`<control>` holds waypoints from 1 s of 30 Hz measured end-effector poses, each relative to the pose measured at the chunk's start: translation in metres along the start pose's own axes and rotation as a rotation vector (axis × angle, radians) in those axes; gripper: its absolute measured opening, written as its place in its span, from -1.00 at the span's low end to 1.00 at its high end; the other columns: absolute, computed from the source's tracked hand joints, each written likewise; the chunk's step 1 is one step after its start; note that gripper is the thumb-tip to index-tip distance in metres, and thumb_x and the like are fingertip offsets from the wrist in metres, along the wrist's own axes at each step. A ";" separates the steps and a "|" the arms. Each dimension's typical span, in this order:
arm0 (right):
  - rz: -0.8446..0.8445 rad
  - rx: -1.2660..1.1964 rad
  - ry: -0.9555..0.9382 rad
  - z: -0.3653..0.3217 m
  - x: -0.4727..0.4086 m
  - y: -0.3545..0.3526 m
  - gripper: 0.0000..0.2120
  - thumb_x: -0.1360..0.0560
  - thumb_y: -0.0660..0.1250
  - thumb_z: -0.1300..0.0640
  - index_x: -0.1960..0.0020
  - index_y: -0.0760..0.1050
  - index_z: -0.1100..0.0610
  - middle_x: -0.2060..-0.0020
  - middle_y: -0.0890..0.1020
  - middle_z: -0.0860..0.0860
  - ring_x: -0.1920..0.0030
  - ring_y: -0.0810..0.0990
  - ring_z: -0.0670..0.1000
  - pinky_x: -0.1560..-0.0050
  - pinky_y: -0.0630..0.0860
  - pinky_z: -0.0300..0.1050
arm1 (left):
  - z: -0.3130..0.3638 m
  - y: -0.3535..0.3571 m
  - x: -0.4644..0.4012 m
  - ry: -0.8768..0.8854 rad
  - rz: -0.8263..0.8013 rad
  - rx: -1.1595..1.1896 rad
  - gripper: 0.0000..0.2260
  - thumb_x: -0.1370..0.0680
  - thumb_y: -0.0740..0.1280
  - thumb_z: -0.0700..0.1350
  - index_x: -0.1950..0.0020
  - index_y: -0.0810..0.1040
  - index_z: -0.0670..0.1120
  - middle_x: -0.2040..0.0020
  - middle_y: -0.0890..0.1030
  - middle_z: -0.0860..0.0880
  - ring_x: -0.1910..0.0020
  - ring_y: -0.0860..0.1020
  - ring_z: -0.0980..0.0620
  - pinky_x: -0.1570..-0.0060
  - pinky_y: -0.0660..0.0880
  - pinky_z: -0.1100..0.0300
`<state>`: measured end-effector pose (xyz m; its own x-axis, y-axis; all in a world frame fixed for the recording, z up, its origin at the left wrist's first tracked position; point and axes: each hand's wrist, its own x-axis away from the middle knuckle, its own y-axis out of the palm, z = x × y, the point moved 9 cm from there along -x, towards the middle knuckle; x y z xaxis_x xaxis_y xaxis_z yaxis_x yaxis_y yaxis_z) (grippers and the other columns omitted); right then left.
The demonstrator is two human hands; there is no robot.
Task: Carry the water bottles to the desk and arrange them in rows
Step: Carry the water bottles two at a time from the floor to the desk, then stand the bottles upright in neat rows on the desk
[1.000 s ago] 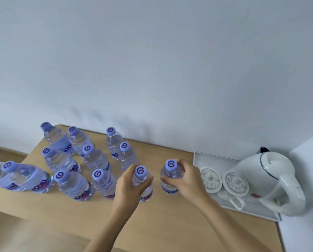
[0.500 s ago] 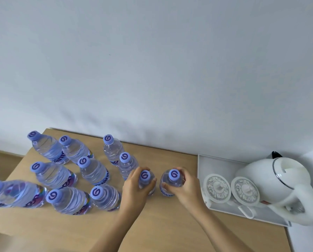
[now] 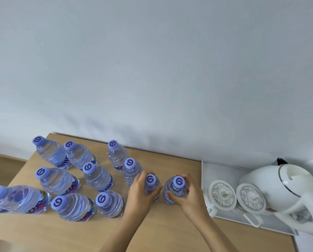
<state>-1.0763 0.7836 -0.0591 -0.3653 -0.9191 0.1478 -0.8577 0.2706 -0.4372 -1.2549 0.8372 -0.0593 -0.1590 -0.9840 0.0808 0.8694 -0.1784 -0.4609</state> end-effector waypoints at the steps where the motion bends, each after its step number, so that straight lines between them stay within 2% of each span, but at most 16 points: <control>1: 0.004 0.002 0.000 0.001 0.000 0.000 -0.55 -0.24 0.61 0.31 0.01 0.50 0.02 0.08 0.64 -0.04 0.03 0.63 -0.04 0.00 0.57 -0.05 | 0.001 0.001 0.000 0.005 0.000 0.006 -0.64 -0.39 0.54 -0.15 0.08 0.44 0.20 0.06 0.55 0.09 0.06 0.53 0.27 0.13 0.42 0.48; 4: -0.002 0.007 0.003 0.001 0.000 0.002 -0.55 -0.24 0.59 0.34 0.04 0.48 0.00 0.10 0.63 -0.02 0.05 0.63 -0.02 0.04 0.55 -0.10 | 0.003 0.001 0.002 0.000 0.010 0.004 -0.64 -0.39 0.53 -0.19 0.08 0.43 0.17 0.06 0.53 0.08 0.07 0.51 0.23 0.12 0.42 0.46; 7: -0.051 0.031 0.036 -0.002 -0.005 0.004 -0.59 -0.25 0.58 0.35 0.06 0.46 0.08 0.12 0.61 0.05 0.08 0.61 0.07 0.09 0.52 -0.12 | 0.005 0.001 0.003 -0.026 0.009 0.018 -0.64 -0.38 0.52 -0.22 0.09 0.42 0.13 0.06 0.52 0.07 0.09 0.51 0.20 0.14 0.40 0.50; 10: -0.189 0.079 0.117 -0.007 -0.010 0.009 -0.49 -0.28 0.58 0.33 -0.13 0.44 0.10 0.01 0.57 0.04 -0.02 0.58 0.06 0.13 0.46 -0.28 | 0.005 -0.001 0.003 -0.061 -0.036 0.007 -0.64 -0.39 0.53 -0.15 -0.03 0.44 0.09 -0.02 0.52 0.07 0.06 0.51 0.19 0.16 0.39 0.50; 13: -0.293 0.140 0.085 -0.029 -0.013 0.009 -0.33 -0.35 0.59 0.18 -0.36 0.36 0.00 -0.19 0.49 -0.05 -0.22 0.48 -0.07 -0.11 0.38 -0.28 | 0.006 -0.006 0.005 -0.084 -0.074 -0.027 -0.55 -0.39 0.54 -0.07 -0.20 0.45 -0.01 -0.11 0.51 0.05 -0.03 0.50 0.14 0.09 0.38 0.42; 15: -0.303 0.107 0.011 -0.054 -0.018 0.008 -0.41 -0.41 0.55 0.12 -0.36 0.38 -0.03 -0.24 0.50 -0.08 -0.28 0.44 -0.13 -0.25 0.34 -0.24 | 0.009 -0.010 0.009 -0.088 -0.090 -0.023 -0.51 -0.41 0.53 -0.07 -0.27 0.43 -0.04 -0.17 0.50 0.03 -0.09 0.49 0.12 0.03 0.38 0.41; 18: -0.295 0.077 -0.105 -0.093 -0.026 0.014 -0.58 -0.46 0.50 0.09 -0.26 0.45 -0.07 -0.21 0.56 -0.12 -0.27 0.50 -0.18 -0.32 0.39 -0.19 | 0.017 -0.022 0.017 -0.072 -0.057 -0.015 -0.50 -0.46 0.48 -0.09 -0.35 0.40 -0.04 -0.25 0.48 0.05 -0.18 0.43 0.15 -0.08 0.32 0.36; 22: -0.390 0.120 -0.174 -0.123 -0.041 0.050 -0.61 -0.47 0.48 0.01 -0.26 0.48 -0.04 -0.18 0.57 -0.11 -0.21 0.53 -0.19 -0.27 0.43 -0.25 | 0.038 -0.053 0.024 -0.014 0.035 -0.015 -0.61 -0.52 0.43 -0.09 -0.32 0.45 -0.02 -0.24 0.51 0.07 -0.22 0.43 0.16 -0.15 0.34 0.34; 26: -0.524 0.215 -0.109 -0.124 -0.055 0.099 -0.49 -0.45 0.49 -0.08 -0.33 0.44 0.01 -0.18 0.53 -0.06 -0.17 0.53 -0.08 -0.09 0.42 -0.25 | 0.064 -0.101 0.024 0.115 0.150 -0.086 -0.75 -0.53 0.40 -0.09 -0.20 0.51 0.06 -0.07 0.56 0.17 -0.04 0.52 0.20 0.03 0.33 0.52; 28: -0.602 0.292 -0.068 -0.116 -0.060 0.122 -0.44 -0.42 0.51 -0.04 -0.34 0.42 0.06 -0.15 0.51 -0.02 -0.14 0.53 -0.02 0.00 0.42 -0.24 | 0.069 -0.120 0.021 0.127 0.173 -0.106 -0.78 -0.55 0.38 -0.07 -0.19 0.50 0.08 -0.07 0.55 0.16 0.05 0.51 0.21 0.10 0.33 0.55; 30: -0.664 0.406 -0.063 -0.107 -0.061 0.139 -0.49 -0.38 0.53 0.03 -0.25 0.46 0.12 -0.03 0.52 -0.02 -0.04 0.53 0.01 0.05 0.47 -0.18 | 0.068 -0.136 0.018 0.107 0.195 -0.120 -0.72 -0.55 0.38 -0.05 -0.25 0.50 0.01 -0.12 0.55 0.10 0.00 0.48 0.19 0.10 0.32 0.57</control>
<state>-1.2122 0.9078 -0.0334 0.2102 -0.8696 0.4467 -0.6851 -0.4570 -0.5672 -1.3441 0.8430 0.0644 -0.0480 -0.9926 -0.1112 0.8276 0.0228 -0.5609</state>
